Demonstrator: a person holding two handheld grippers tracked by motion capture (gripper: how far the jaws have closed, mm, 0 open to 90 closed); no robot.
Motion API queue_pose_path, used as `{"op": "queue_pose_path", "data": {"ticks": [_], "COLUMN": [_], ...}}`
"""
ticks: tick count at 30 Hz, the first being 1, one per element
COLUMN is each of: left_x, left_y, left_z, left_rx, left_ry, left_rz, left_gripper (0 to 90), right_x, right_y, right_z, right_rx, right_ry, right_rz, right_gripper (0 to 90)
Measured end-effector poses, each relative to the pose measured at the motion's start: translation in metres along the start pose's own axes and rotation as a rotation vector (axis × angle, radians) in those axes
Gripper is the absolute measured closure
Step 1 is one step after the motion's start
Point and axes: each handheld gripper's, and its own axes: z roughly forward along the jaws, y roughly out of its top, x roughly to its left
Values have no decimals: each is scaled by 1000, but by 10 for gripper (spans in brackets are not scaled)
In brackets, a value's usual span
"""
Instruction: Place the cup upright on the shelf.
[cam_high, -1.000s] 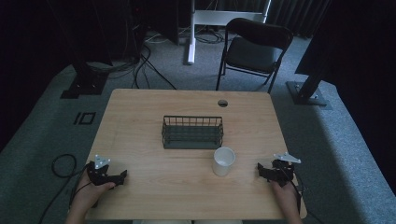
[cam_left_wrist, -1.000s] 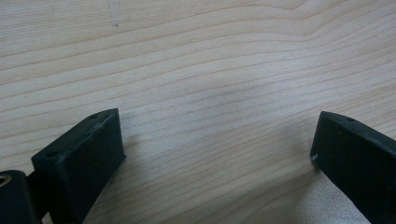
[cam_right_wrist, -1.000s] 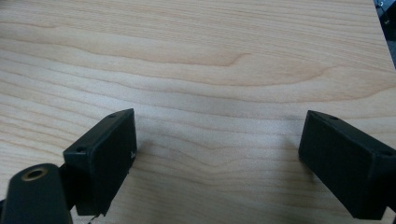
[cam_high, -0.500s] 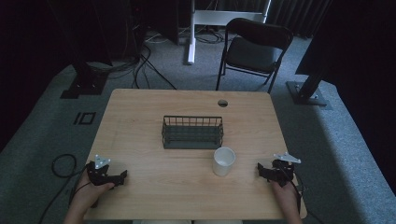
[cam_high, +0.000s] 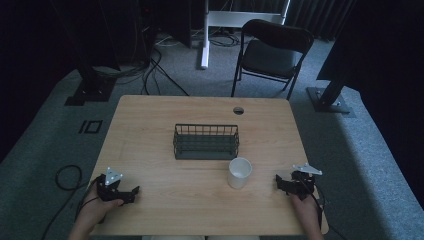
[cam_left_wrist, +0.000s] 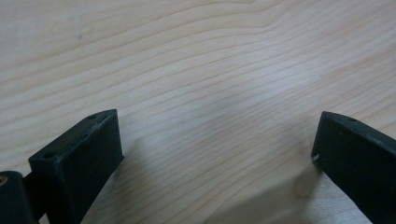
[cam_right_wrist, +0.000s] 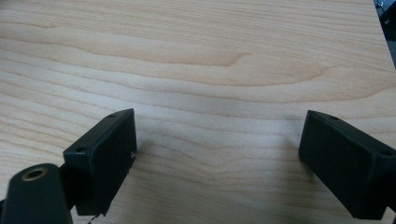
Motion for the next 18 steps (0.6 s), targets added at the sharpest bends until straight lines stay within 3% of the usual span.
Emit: {"op": "queue_pose_path", "data": {"ticks": [10, 18], "left_x": [-10, -24], "left_y": [7, 15], "left_z": [3, 5], "left_rx": [5, -6], "left_ry": [-12, -51], "left_rz": [45, 87], "left_gripper": [20, 20], "right_x": [0, 0], "right_y": [0, 0], "right_z": [0, 0], "right_rx": [0, 0], "right_ry": [0, 0], "right_rz": [0, 0], "right_gripper": [108, 108]}}
